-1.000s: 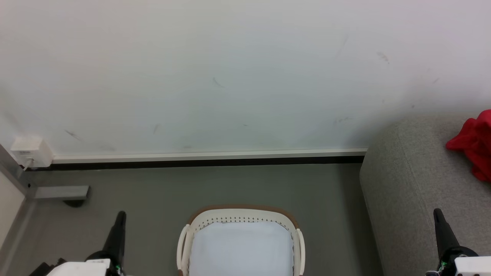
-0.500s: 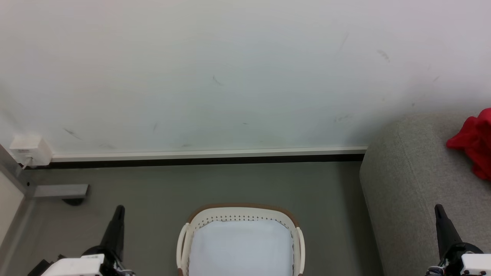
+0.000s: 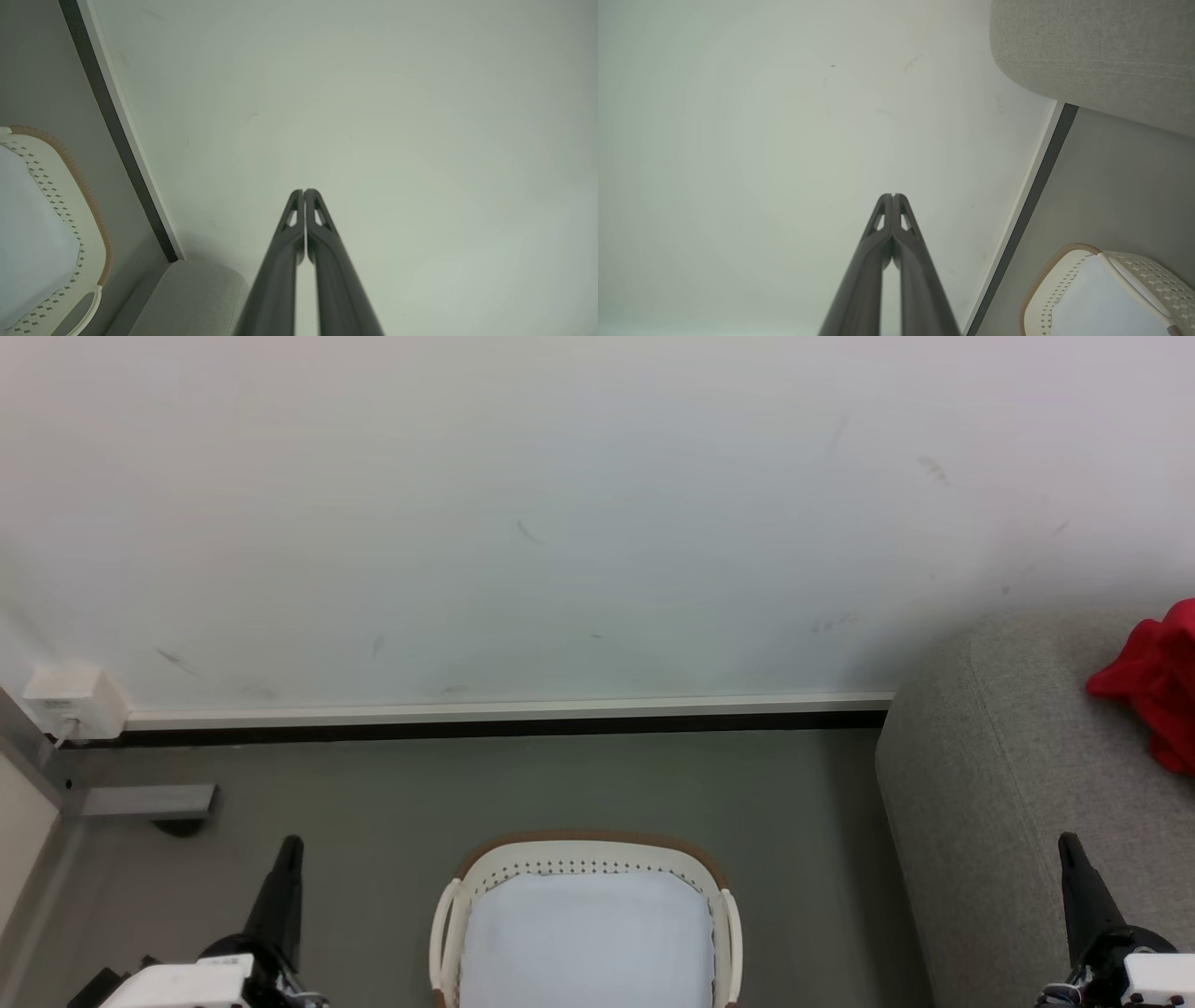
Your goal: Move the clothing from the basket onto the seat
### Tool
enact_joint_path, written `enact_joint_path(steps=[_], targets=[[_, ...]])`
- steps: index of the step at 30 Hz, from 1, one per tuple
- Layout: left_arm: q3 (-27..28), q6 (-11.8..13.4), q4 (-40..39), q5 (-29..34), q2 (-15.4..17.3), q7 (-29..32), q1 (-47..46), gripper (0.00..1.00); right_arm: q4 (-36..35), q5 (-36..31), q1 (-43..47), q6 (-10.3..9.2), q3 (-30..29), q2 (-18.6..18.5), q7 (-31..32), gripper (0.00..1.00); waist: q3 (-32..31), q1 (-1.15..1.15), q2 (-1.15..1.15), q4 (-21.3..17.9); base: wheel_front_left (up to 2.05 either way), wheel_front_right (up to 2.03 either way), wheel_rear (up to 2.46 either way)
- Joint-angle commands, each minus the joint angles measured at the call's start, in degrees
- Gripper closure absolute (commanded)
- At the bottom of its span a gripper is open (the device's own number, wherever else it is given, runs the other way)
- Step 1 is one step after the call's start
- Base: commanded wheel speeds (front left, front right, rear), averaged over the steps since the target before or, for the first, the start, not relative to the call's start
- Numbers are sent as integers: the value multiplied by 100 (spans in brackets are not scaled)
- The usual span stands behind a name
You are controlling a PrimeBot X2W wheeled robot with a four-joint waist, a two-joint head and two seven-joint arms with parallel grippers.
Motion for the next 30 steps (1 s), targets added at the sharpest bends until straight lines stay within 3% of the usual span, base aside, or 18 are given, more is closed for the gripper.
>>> enact_joint_path(steps=[1, 30], targets=[[6, -21, -16, -79, 12, 22, -51, 100, -26, 9, -74, -12, -22, -44, 16, 100, 0, 0, 0, 0, 0, 0, 0], [5, -21, -17, -80, 12, 21, -50, 100, -26, 10, -73, -12, -21, -44, 15, 100, 0, 0, 0, 0, 0, 0, 0]])
